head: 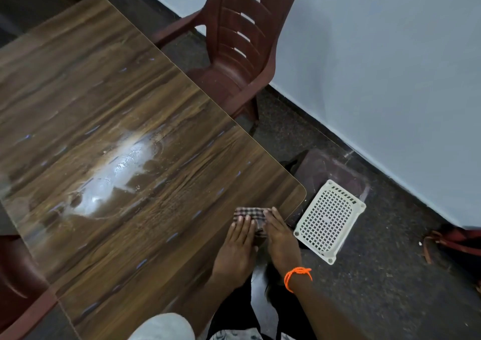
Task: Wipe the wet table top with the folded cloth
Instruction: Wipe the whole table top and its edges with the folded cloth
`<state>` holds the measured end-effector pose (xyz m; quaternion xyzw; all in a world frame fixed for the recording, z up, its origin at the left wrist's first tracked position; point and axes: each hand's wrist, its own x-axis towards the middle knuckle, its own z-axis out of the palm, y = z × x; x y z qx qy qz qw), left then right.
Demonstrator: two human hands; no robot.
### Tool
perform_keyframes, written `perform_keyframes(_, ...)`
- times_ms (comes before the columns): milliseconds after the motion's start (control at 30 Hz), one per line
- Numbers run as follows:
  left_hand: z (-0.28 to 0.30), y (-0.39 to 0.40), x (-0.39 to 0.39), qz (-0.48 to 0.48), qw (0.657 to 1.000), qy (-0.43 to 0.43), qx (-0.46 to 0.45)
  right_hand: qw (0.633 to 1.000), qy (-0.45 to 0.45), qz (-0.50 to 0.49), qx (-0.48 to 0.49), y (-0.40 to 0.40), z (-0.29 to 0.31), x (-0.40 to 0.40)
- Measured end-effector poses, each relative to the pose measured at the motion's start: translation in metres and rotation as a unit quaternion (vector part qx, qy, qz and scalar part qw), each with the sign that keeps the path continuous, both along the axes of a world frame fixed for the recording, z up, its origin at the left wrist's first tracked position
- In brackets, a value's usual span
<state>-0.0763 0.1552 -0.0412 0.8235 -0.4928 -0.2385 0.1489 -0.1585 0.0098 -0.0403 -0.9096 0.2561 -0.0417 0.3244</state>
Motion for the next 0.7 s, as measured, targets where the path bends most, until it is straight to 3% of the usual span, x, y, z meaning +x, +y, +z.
perform_keyframes(233, -0.009, -0.051, 0.019, -0.003, 0.999, -0.031, 0.028, 0.997, 0.017, -0.071, -0.004, -0.034, -0.003, 0.015)
perform_keyframes(533, -0.011, 0.01, -0.006, 0.107, 0.994, -0.027, 0.004, 0.998, -0.019, 0.059, -0.005, 0.004, 0.002, 0.012)
perform_keyframes(700, -0.005, 0.025, -0.046, 0.092, 0.996, 0.009, 0.019, 0.999, -0.031, 0.037, 0.026, 0.013, 0.009, -0.029)
